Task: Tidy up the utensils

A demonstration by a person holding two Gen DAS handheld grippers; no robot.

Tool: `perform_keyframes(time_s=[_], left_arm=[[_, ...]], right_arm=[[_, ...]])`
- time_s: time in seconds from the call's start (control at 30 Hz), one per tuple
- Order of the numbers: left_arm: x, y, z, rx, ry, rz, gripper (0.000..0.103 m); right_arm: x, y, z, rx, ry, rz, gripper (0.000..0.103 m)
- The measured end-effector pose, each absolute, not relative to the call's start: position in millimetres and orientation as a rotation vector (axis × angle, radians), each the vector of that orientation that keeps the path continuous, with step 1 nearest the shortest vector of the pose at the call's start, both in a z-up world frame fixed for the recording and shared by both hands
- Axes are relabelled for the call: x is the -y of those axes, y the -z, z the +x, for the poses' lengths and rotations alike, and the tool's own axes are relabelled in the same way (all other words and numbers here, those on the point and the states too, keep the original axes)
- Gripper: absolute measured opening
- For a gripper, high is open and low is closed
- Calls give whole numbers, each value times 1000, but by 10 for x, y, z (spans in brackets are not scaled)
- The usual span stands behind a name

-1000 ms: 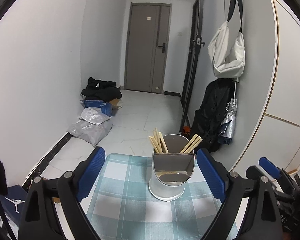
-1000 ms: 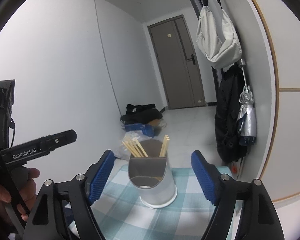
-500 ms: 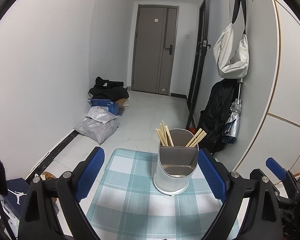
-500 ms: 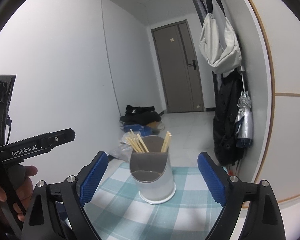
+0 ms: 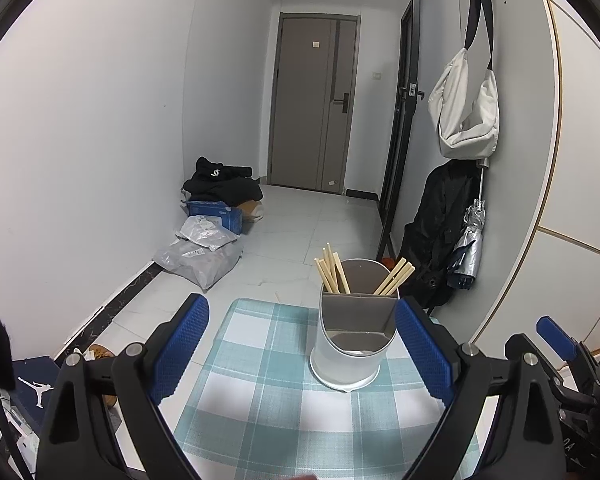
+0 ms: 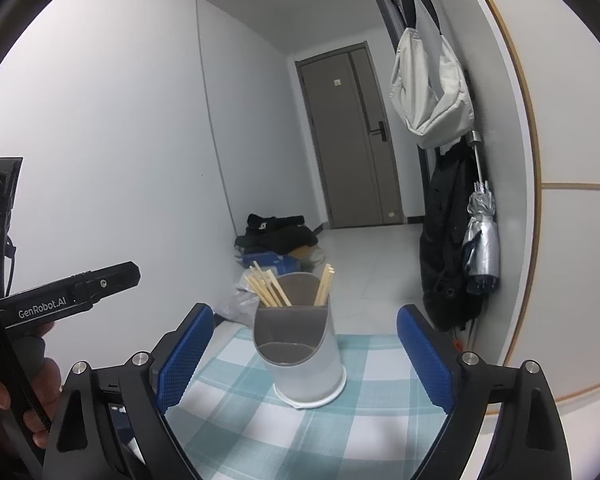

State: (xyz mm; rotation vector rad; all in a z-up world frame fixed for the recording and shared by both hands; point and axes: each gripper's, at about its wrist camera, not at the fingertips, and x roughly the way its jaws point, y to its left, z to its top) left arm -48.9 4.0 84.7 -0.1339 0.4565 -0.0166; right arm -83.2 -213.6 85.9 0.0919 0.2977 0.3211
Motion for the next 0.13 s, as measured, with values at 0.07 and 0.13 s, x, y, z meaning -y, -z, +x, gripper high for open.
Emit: perform_keyframes(time_s=[0.07, 0.13], left_arm=[[-55, -830, -487, -456, 13, -140, 92], [-74, -801, -478, -459, 11, -145, 92]], right_arm=[[2141, -850, -831, -300, -319, 93, 94], [2147, -838, -824, -304, -315, 93, 95]])
